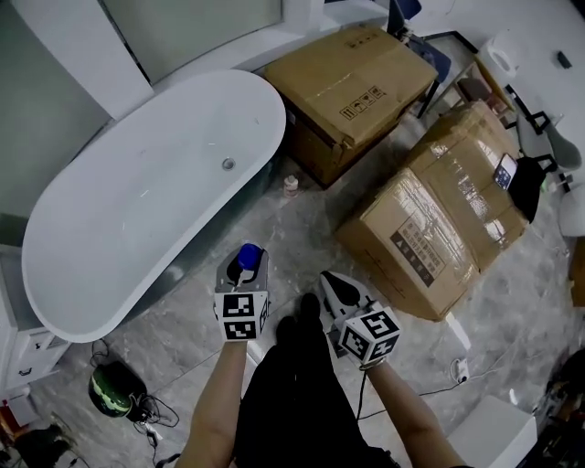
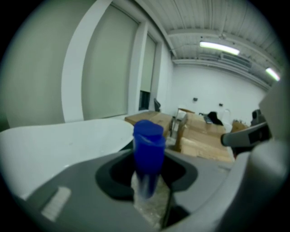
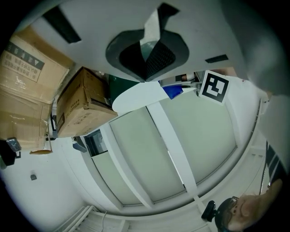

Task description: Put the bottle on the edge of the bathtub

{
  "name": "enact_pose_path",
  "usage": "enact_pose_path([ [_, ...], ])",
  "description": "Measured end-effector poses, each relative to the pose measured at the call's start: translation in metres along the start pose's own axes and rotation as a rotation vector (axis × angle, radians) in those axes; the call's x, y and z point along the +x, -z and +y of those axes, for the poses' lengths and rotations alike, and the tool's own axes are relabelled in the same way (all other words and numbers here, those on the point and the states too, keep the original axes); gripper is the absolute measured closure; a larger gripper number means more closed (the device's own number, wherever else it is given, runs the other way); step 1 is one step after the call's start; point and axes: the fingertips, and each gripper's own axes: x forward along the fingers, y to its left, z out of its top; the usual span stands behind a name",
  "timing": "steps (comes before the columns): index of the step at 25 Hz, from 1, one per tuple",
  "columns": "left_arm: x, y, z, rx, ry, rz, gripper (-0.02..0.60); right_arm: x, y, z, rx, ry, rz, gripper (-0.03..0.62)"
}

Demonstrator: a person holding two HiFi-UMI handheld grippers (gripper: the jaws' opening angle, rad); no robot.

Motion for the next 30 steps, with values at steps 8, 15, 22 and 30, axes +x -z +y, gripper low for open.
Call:
enact_pose_path([
  [8,0.088,0.052,0.011,-0.004,-0.030,0.023,0.425,0.064,0.041,-0.072,0.043,-0.005,0.021,0.592],
  [15,0.169,0.109,0.025,-0.003,-0.050,0.022,0.425,0.128,0.102,-0.136,0.029,-0.031,0.056,0.592],
  [22,0.254,0.175,0.043,0.021,-0.063,-0.005,0.425,0.193,0.161,-0.194,-0.014,-0.048,0.043,0.592],
  [30,0.350,0.248,0.075,0.042,-0.085,-0.065,0.425,0.270,0.232,-0.255,-0.071,-0.085,0.012,0.592],
])
